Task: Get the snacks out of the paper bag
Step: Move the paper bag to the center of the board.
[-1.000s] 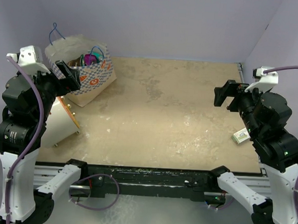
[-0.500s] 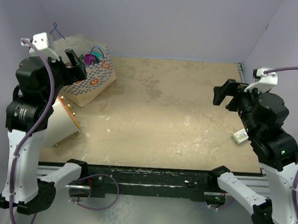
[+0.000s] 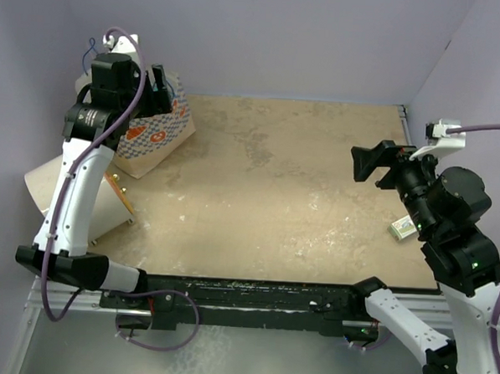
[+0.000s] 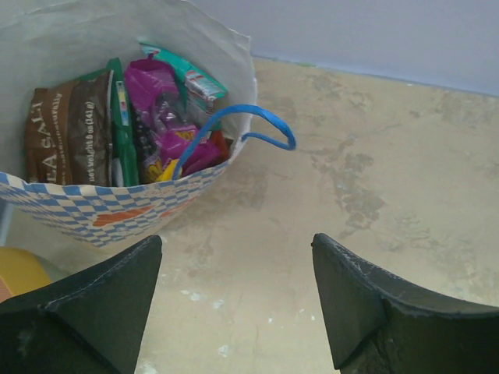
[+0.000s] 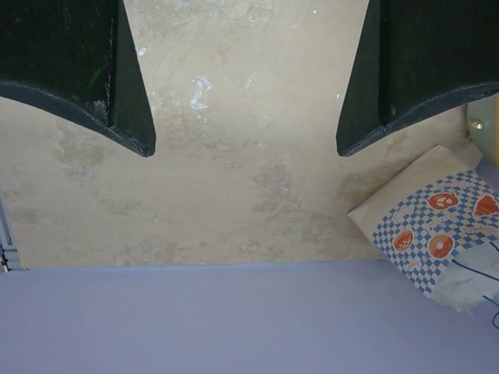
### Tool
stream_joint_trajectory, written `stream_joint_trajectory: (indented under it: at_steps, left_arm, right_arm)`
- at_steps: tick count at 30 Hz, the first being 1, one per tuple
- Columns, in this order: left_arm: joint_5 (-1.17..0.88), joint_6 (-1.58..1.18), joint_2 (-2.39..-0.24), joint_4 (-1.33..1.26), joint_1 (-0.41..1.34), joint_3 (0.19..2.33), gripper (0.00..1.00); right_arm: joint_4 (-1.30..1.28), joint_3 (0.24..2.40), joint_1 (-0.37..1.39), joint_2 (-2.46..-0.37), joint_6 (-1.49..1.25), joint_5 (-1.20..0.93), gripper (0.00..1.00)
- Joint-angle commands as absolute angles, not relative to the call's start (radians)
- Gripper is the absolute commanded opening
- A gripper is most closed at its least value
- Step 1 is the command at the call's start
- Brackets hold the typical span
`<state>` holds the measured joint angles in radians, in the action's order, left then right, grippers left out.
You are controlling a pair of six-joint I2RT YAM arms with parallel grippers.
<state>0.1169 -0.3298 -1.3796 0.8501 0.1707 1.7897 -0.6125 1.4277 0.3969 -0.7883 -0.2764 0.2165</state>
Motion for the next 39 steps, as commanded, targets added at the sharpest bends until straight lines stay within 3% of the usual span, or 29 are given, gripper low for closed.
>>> stream_joint_trajectory:
  at_steps: [1, 8, 16, 22, 33, 39]
  left_arm:
    - [0.259, -0.258, -1.4, 0.758, 0.17, 1.819, 0.76]
    - [0.351, -0.073, -1.394, 0.411, 0.156, 1.597, 0.78]
    - [0.234, -0.039, -1.536, 0.24, 0.103, 1.621, 0.73]
    - [0.167, -0.069, -1.635, 0.281, 0.103, 1.726, 0.47]
    - [0.05, -0.201, -1.537, 0.345, 0.103, 1.674, 0.1]
    - [-0.055, -0.233, -1.463, 0.408, 0.104, 1.657, 0.0]
  right_arm:
    - [-0.52, 1.419, 0.391, -0.777, -0.243, 0.2, 1.0]
    - [-0.455, 1.381, 0.391, -0.737, -0.201, 0.257, 0.99]
    - [-0.434, 1.368, 0.391, -0.73, -0.189, 0.299, 0.99]
    - [-0.473, 1.399, 0.391, -0.737, -0.195, 0.319, 1.0]
    - [-0.514, 1.407, 0.391, -0.716, -0.27, 0.321, 1.0]
    - [-0.537, 1.401, 0.391, -0.695, -0.338, 0.285, 1.0]
